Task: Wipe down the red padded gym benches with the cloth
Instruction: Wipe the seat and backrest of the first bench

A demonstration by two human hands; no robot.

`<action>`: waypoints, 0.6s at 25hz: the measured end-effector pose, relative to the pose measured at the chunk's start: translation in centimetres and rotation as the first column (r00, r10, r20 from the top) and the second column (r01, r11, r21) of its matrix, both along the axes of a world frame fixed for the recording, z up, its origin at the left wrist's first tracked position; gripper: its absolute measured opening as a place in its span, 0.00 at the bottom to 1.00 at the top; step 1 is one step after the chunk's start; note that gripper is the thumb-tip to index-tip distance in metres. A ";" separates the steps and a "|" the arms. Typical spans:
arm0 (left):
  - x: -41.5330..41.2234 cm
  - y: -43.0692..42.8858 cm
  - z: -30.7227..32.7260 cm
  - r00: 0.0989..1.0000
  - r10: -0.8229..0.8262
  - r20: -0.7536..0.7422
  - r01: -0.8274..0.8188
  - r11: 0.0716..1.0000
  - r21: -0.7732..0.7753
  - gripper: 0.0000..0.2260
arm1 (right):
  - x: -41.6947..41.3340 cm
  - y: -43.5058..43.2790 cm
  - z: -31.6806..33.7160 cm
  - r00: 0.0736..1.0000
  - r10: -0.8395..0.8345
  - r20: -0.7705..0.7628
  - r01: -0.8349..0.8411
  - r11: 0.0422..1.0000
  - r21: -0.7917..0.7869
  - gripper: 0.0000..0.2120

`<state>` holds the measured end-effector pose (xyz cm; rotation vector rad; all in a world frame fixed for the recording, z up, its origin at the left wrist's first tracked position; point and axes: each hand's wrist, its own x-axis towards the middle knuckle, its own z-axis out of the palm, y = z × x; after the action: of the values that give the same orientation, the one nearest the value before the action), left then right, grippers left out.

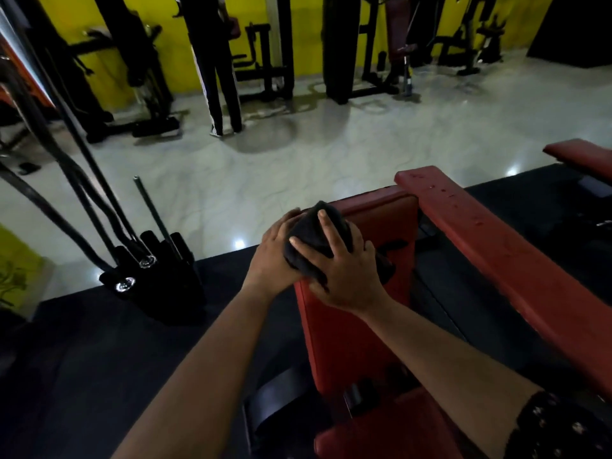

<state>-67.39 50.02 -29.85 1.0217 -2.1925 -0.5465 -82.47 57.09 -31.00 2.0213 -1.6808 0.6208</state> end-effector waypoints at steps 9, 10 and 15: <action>-0.6 -2.3 -3.5 0.996 -0.013 -0.087 -0.004 0.981 -0.192 0.45 | -7.4 0.0 -5.8 0.983 -0.177 0.058 0.185 0.955 -0.230 0.33; -0.6 -2.5 -3.5 0.994 -0.026 -0.110 0.001 0.975 -0.220 0.44 | -6.1 -0.3 -5.1 0.989 -0.125 0.078 0.140 0.962 -0.236 0.33; -0.4 -2.1 -5.4 0.923 -0.254 -0.291 0.161 0.938 -0.308 0.36 | -2.4 -1.5 -3.1 0.954 0.149 -0.260 -0.225 0.930 -0.292 0.31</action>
<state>-67.83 47.89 -35.23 0.5076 -2.0163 -0.4473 -84.86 55.55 -34.05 1.9435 -1.1754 0.6431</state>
